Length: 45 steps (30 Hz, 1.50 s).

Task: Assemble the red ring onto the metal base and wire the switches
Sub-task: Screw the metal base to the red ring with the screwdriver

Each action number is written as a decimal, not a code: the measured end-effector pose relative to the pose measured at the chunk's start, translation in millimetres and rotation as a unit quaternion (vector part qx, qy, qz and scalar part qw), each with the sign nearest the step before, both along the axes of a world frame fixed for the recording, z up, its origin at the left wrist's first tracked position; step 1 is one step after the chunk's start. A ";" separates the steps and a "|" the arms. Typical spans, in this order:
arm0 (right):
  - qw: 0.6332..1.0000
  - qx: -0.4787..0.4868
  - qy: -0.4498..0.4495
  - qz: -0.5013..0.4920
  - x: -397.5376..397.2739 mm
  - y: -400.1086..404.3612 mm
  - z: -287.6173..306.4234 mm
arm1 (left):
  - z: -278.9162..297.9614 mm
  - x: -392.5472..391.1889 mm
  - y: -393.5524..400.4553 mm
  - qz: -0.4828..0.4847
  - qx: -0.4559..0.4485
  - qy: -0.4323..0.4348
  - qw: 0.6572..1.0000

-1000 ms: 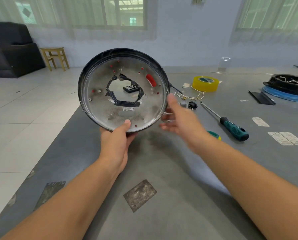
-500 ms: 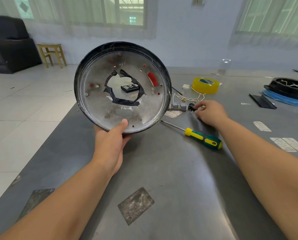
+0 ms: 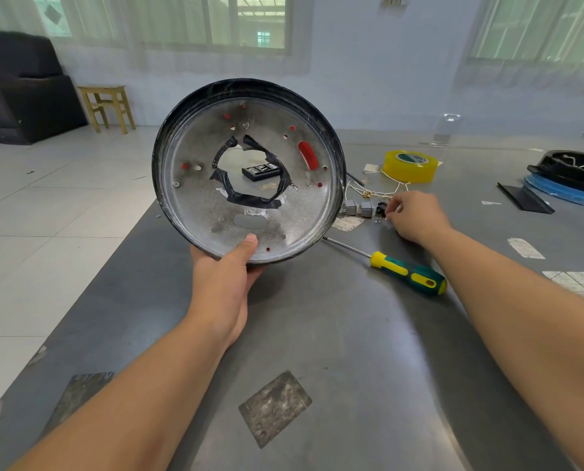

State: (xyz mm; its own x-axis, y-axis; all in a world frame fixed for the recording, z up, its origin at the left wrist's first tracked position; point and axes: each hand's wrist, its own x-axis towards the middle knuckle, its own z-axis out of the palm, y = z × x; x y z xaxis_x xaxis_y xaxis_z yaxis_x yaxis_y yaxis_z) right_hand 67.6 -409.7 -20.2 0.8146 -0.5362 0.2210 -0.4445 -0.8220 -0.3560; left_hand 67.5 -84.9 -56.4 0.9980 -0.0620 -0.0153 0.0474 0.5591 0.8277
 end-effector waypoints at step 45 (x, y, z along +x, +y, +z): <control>0.939 0.066 -0.162 0.297 -65.9 178.2 -3.7 | 3.0 -15.1 -2.1 0.017 0.179 -0.047 0.983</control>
State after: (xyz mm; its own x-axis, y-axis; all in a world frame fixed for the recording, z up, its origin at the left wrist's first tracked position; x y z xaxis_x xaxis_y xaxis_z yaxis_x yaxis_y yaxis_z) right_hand 1.8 -231.5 -23.9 0.8801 -0.0486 0.4724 0.2273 -0.8302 -0.5090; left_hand 52.4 -87.0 -53.4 0.9974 -0.0366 0.0622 -0.0521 0.2314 0.9715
